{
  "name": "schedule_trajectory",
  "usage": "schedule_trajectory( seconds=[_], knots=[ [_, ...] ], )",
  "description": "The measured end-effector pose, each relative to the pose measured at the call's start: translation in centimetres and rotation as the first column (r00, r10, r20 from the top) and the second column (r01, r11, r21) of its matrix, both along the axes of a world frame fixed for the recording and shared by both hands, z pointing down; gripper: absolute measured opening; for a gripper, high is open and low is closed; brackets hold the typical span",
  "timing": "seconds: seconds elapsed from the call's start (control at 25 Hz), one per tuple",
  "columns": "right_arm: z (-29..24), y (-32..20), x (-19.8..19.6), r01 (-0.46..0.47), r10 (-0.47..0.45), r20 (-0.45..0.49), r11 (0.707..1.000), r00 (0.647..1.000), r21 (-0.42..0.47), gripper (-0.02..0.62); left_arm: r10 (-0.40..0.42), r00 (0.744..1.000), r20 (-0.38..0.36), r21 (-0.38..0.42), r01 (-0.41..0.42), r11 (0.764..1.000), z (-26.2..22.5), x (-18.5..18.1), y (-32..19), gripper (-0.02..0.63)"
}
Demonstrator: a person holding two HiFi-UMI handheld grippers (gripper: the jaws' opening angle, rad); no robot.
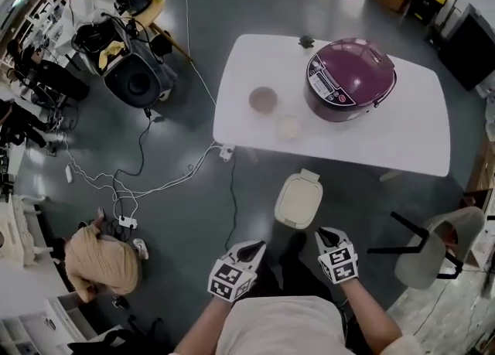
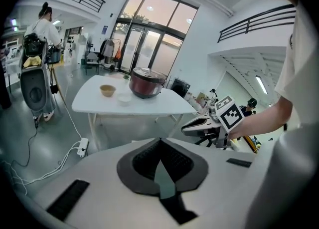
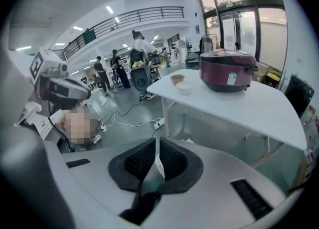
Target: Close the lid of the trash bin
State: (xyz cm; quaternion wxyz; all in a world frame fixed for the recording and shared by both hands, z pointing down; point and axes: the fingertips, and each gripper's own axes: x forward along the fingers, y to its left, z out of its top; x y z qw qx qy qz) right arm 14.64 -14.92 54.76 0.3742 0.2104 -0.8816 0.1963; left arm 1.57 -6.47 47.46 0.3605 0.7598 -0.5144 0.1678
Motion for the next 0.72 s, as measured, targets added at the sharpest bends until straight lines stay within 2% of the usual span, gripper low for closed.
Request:
schedule_trajectory(
  seconds=[0.08,0.32,0.72],
  knots=[
    [-2.4,0.5,0.2,-0.032,0.032,0.024,0.999,0.999,0.004,0.034,0.003,1.0,-0.009,0.027,-0.003,1.0,-2.5,0.1,0.9,0.012],
    [-8.2,1.8,-0.1,-0.089,0.083,0.054,0.989,0.995,0.117,0.026,0.055,0.998,-0.017,0.13,-0.053,0.99,-6.4,-0.3,3.1,0.012],
    [-16.3,8.8,1.5,-0.225,0.212,0.077,0.937,0.974,0.268,0.018,0.181,0.984,-0.005,0.251,-0.174,0.952,-10.8,-1.0,8.7,0.012]
  ],
)
